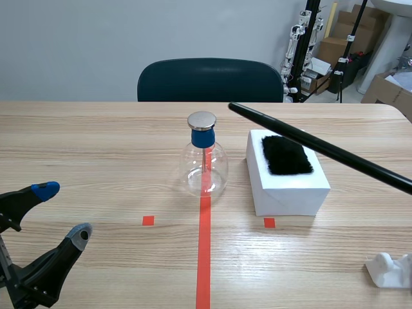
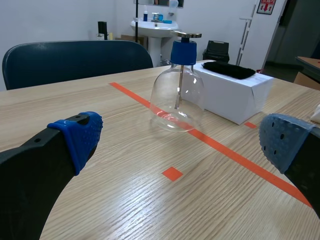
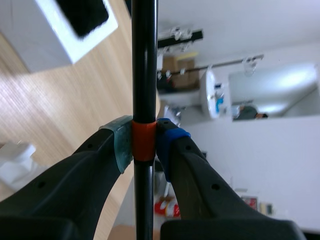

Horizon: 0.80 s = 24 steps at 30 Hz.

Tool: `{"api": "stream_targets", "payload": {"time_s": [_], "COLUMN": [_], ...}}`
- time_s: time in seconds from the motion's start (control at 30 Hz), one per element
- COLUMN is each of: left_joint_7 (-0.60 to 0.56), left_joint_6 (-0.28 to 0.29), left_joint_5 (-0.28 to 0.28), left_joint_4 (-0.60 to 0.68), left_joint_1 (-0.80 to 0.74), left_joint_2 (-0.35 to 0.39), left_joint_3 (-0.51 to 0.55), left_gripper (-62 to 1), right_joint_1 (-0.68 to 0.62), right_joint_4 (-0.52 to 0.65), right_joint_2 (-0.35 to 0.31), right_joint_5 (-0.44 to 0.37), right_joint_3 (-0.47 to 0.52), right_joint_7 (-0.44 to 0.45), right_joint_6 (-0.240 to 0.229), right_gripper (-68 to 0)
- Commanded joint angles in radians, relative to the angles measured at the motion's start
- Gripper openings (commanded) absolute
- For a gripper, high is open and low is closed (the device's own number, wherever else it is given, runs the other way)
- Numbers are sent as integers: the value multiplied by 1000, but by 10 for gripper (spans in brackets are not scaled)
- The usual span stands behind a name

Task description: Do the electroscope experiment. pick up the black charging rod

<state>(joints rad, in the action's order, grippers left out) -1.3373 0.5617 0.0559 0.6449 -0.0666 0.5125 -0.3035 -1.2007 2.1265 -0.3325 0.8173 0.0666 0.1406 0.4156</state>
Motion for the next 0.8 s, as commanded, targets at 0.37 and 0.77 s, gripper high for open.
{"api": "stream_targets", "payload": {"time_s": [0.37, 0.77], "left_joint_7": [-17, -17], "left_joint_6": [3, 3], "left_joint_5": [-10, -10], "left_joint_4": [8, 8], "left_joint_1": [3, 3], "left_joint_2": [1, 1], "left_joint_3": [6, 6], "left_gripper": [14, 14], "right_joint_1": [-62, -96], "right_joint_4": [-17, -23], "right_joint_2": [-5, 14], "right_joint_5": [193, 155], "right_joint_3": [13, 11], "right_joint_7": [171, 313], "right_joint_6": [229, 314], "right_gripper": [-675, -675]}}
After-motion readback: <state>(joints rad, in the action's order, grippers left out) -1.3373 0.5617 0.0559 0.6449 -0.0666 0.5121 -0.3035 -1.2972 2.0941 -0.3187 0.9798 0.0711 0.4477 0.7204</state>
